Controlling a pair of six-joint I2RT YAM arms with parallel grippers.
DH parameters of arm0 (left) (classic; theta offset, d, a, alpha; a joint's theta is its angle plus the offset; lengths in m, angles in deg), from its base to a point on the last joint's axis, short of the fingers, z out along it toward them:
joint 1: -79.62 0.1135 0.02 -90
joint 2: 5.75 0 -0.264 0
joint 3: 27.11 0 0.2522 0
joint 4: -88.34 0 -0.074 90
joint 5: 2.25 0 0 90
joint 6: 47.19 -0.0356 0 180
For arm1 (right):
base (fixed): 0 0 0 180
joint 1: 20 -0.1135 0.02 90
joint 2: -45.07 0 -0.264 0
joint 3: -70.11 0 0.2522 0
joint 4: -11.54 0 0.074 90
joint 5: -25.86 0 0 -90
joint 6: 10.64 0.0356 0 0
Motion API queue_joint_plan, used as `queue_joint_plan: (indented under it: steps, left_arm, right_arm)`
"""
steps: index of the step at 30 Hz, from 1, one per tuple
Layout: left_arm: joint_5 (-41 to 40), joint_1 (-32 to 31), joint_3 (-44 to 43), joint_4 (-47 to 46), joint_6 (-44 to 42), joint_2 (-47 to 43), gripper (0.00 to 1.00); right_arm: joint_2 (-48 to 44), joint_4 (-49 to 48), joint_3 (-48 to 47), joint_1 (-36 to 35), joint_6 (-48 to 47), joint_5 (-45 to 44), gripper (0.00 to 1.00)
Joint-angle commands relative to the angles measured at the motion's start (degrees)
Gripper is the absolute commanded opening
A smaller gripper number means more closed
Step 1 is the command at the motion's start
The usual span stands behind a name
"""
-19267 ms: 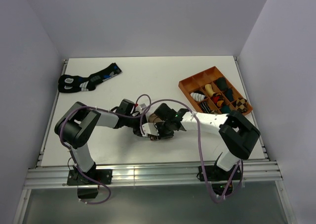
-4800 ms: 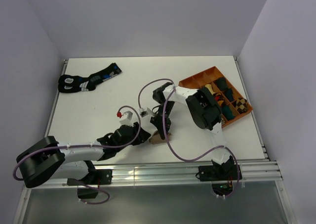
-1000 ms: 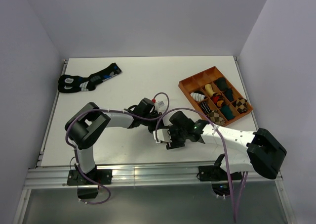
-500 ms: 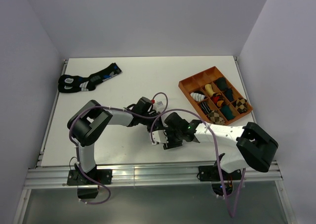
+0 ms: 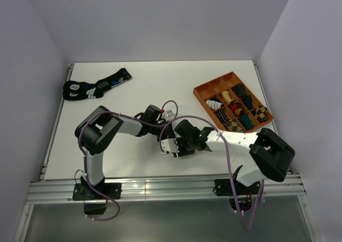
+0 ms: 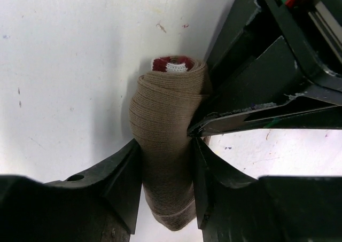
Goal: Roll the socks
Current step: Pick up the sock at the center of the board.
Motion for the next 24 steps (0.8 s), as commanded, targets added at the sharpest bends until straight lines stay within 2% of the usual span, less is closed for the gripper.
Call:
queue_joint_plan:
  steps: [1, 4, 8, 12, 19, 24]
  left_arm:
    - [0.9, 0.6, 2.0, -0.4, 1.8, -1.9, 0.22]
    - [-2.1, 2.5, 2.8, -1.2, 2.6, -5.7, 0.31]
    - [-6.2, 5.9, 4.7, -1.8, 3.7, -12.0, 0.34]
    - [-11.9, 8.9, 4.2, 1.3, 2.7, -18.6, 0.34]
    - [-16.9, 12.9, 3.9, 7.3, -0.2, -27.2, 0.32]
    - [-16.4, 13.9, 3.9, 8.0, -1.1, -30.2, 0.32]
  right_arm:
    - [3.8, 1.6, 0.4, -0.3, 1.4, 1.2, 0.22]
    - [3.7, 2.3, -0.4, 0.3, 2.0, 1.8, 0.17]
    - [3.0, 2.9, -1.8, 2.0, 3.1, 1.9, 0.11]
    - [2.4, 4.4, -4.3, 3.9, 5.5, 2.9, 0.07]
    - [1.2, 6.7, -10.0, 8.0, 10.4, 4.4, 0.00]
    - [1.1, 10.6, -17.0, 11.2, 14.0, 5.1, 0.00]
